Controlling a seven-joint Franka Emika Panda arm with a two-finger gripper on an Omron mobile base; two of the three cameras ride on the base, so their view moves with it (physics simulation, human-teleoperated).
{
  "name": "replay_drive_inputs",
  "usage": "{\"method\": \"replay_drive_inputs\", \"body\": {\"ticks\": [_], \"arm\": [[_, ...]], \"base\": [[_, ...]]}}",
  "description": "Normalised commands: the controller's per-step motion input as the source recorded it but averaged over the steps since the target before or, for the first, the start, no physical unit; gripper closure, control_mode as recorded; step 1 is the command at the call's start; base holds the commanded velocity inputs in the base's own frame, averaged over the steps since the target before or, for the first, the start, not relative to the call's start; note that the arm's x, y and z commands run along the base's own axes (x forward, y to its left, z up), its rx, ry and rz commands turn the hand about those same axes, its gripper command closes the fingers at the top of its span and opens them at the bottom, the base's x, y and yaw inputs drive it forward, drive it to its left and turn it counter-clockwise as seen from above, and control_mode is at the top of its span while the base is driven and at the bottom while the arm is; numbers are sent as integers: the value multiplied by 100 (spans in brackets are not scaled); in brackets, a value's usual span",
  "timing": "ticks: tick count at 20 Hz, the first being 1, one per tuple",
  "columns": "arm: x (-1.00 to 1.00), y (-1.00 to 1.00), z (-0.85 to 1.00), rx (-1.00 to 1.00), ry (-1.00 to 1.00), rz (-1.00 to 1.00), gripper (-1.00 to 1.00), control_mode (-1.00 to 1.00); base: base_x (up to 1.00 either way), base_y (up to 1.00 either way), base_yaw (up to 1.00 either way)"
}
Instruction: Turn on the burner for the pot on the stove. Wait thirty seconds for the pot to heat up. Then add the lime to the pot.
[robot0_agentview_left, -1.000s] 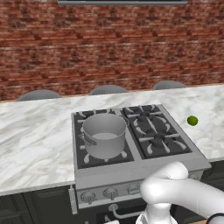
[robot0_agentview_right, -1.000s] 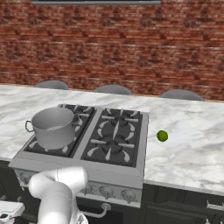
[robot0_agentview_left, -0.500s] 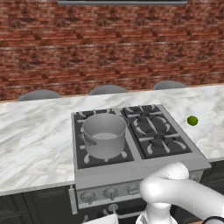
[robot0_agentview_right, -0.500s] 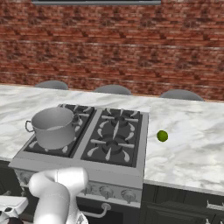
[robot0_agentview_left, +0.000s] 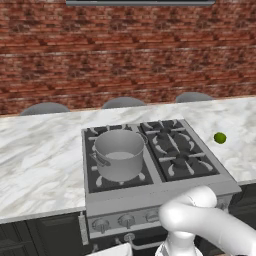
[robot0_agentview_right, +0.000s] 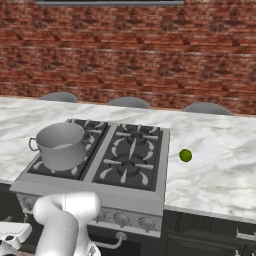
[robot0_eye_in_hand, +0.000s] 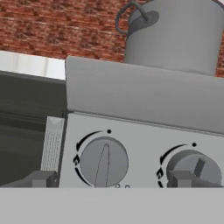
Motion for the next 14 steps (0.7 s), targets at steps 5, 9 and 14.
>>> {"method": "replay_drive_inputs", "body": {"ticks": [5,9,14], "arm": [[26,7,0,2,0,0,-100,-100],[27,0,-8,4,0,0,-100,-100],[22,0,-17,2,0,0,-100,-100]], "base": [[0,0,0],[0,0,0],[0,0,0]]}}
